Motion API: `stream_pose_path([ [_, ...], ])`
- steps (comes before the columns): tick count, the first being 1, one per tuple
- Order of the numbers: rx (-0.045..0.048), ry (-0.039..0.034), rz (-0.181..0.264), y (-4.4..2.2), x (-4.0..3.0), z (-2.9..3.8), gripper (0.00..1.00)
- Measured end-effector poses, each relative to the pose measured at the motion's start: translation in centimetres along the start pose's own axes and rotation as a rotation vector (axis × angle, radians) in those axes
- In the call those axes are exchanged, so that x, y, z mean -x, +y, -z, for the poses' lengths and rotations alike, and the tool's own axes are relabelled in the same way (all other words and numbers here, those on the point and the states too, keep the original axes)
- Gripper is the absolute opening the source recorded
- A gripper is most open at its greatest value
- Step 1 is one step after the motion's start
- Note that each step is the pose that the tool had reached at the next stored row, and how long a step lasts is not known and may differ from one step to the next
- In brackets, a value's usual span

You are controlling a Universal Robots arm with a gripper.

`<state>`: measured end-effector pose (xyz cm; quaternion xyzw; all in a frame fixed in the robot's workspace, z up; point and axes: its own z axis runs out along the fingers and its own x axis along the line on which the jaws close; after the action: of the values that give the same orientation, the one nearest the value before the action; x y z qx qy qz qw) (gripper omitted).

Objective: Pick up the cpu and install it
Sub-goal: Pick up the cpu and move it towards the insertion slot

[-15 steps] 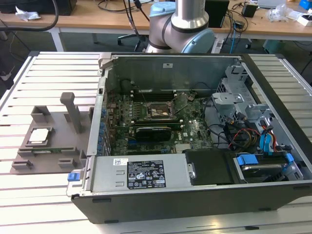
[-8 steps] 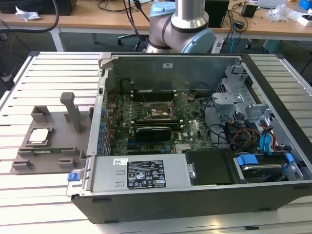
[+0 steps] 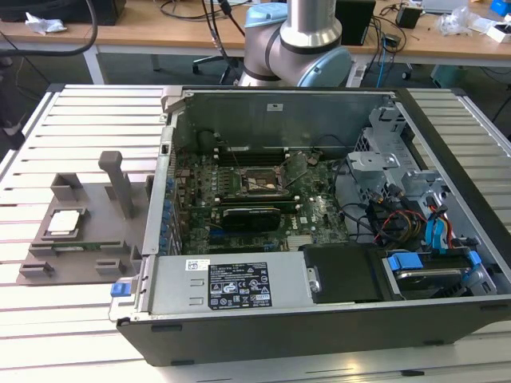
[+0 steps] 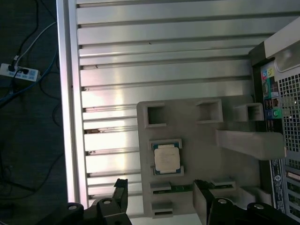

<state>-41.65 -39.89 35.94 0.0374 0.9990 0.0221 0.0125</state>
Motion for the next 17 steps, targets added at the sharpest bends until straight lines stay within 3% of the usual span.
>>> stream_pose_path([
  [17,-0.0001,0.0001,0.000,-0.02,-0.01,-0.57,0.66],
])
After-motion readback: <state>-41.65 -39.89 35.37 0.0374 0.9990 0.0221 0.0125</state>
